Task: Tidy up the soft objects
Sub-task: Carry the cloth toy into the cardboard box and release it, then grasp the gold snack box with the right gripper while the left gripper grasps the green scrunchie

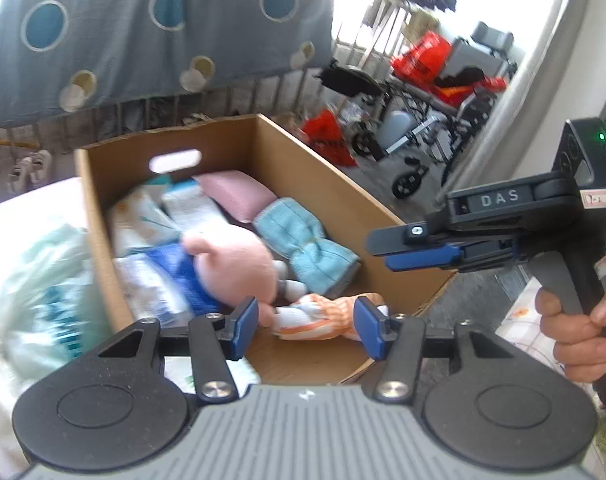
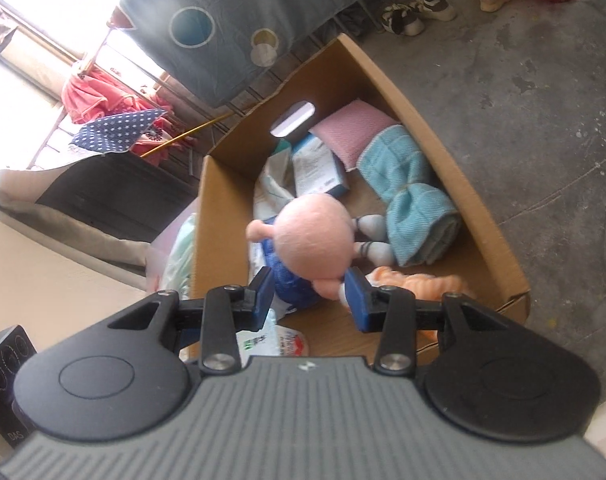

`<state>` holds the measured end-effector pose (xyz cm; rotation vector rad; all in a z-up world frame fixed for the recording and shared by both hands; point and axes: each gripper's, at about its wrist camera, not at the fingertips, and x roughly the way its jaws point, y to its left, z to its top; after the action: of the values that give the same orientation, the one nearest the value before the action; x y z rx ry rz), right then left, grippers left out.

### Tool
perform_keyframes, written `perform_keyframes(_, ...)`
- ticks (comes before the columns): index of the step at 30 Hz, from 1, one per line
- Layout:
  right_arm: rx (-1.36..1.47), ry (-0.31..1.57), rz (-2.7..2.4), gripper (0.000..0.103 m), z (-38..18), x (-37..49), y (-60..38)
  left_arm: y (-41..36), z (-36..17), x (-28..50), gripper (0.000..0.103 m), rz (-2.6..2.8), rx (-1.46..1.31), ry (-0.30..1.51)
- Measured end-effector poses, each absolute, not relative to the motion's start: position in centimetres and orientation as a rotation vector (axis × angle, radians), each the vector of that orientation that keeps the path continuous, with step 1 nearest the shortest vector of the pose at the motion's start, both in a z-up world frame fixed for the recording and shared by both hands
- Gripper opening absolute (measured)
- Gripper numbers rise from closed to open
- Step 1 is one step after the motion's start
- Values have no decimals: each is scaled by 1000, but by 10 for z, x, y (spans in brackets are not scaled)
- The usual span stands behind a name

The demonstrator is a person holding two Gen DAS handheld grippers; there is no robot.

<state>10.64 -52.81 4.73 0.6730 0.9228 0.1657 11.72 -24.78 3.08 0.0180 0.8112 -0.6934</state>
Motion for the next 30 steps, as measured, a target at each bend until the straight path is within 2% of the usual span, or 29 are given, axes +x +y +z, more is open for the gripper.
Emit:
perform_keyframes(8, 649, 915, 250, 41, 73, 106, -488, -157, 57, 93, 56, -563, -32, 724)
perform_keyframes(16, 646, 980, 450, 44, 73, 130, -404, -39, 62, 70, 57, -270, -58, 690)
perform_keyframes(21, 611, 1046, 591, 46, 66, 146, -328, 16, 45, 59, 58, -118, -47, 731)
perform_keyframes(26, 564, 1122, 687, 48, 53, 161, -254, 35, 12, 57, 61, -103, -35, 811)
perform_keyframes(30, 509, 1199, 734, 51, 41, 178, -201, 35, -19, 60, 73, -121, 16, 851)
